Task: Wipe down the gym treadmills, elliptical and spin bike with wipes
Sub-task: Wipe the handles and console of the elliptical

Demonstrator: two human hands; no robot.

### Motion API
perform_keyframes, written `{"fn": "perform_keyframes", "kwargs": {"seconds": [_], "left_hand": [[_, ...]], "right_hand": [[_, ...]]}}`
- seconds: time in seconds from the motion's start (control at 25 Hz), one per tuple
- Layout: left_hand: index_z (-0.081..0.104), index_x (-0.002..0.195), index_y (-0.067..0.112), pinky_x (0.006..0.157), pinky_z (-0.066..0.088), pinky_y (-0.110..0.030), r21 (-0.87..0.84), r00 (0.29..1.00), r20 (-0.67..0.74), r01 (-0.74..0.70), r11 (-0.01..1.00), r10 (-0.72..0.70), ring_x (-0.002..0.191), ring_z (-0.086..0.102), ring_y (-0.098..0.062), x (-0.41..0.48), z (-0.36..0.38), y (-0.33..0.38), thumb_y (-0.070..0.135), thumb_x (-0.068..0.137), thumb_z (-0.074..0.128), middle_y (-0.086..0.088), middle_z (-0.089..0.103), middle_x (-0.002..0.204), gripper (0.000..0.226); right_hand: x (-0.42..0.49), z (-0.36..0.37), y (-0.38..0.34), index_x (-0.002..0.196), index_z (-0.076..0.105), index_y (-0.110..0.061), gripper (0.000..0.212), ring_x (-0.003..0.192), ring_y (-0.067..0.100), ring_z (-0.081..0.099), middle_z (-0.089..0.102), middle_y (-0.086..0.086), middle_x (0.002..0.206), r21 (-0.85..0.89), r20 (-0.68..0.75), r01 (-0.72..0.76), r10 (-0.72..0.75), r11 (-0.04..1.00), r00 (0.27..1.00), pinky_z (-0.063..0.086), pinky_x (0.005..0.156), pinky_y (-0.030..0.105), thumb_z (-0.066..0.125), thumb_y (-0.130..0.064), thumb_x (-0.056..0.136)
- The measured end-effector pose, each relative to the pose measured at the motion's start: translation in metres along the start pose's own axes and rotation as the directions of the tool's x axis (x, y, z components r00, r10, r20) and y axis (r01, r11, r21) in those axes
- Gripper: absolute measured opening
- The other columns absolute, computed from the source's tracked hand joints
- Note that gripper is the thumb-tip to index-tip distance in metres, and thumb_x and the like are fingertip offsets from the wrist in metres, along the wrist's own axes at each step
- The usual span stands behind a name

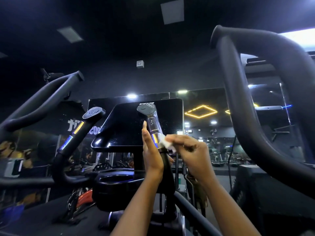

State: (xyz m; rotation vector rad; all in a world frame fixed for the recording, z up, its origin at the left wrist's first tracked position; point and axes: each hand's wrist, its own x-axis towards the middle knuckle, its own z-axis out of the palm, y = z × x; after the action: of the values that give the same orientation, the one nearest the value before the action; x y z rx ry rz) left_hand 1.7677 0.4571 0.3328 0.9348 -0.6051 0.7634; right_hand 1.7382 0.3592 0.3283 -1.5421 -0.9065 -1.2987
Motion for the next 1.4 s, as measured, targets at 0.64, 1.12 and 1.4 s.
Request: {"fn": "perform_keyframes", "kwargs": {"seconds": [0.64, 1.12, 1.4], "left_hand": [[0.024, 0.130, 0.063, 0.105, 0.040, -0.042, 0.005, 1.000, -0.001, 0.026, 1.000, -0.026, 0.122, 0.052, -0.016, -0.004, -0.002, -0.001, 0.101, 0.044, 0.030, -0.001, 0.043, 0.145, 0.094], [0.022, 0.124, 0.075, 0.098, 0.030, -0.072, -0.010, 0.994, -0.032, 0.107, 0.994, -0.107, 0.121, 0.040, -0.058, 0.002, -0.001, -0.028, 0.098, 0.060, 0.021, -0.006, 0.046, 0.143, 0.068], [0.024, 0.138, 0.055, 0.107, 0.034, -0.035, -0.045, 0.997, -0.021, 0.072, 0.996, -0.073, 0.126, 0.042, -0.008, -0.008, -0.002, 0.003, 0.087, 0.067, 0.022, 0.011, 0.034, 0.146, 0.079]], "right_hand": [[0.021, 0.014, -0.024, 0.087, 0.076, -0.013, 0.029, 0.069, 0.024, 0.064, 0.072, 0.005, 0.086, -0.512, 0.438, 0.517, -0.309, 0.686, 0.844, 0.051, 0.061, 0.029, 0.058, -0.006, 0.066], [0.101, 0.040, -0.039, 0.104, 0.070, -0.014, 0.025, 0.104, 0.025, 0.055, 0.062, 0.006, 0.111, -0.666, 0.677, 0.639, -0.048, 0.384, 0.734, 0.050, 0.079, 0.041, 0.050, -0.014, 0.090], [0.009, 0.008, -0.018, 0.095, 0.074, -0.015, 0.026, 0.076, 0.020, 0.065, 0.070, 0.004, 0.093, -0.561, 0.466, 0.567, -0.336, 0.604, 0.819, 0.055, 0.066, 0.028, 0.055, -0.012, 0.078]]}}
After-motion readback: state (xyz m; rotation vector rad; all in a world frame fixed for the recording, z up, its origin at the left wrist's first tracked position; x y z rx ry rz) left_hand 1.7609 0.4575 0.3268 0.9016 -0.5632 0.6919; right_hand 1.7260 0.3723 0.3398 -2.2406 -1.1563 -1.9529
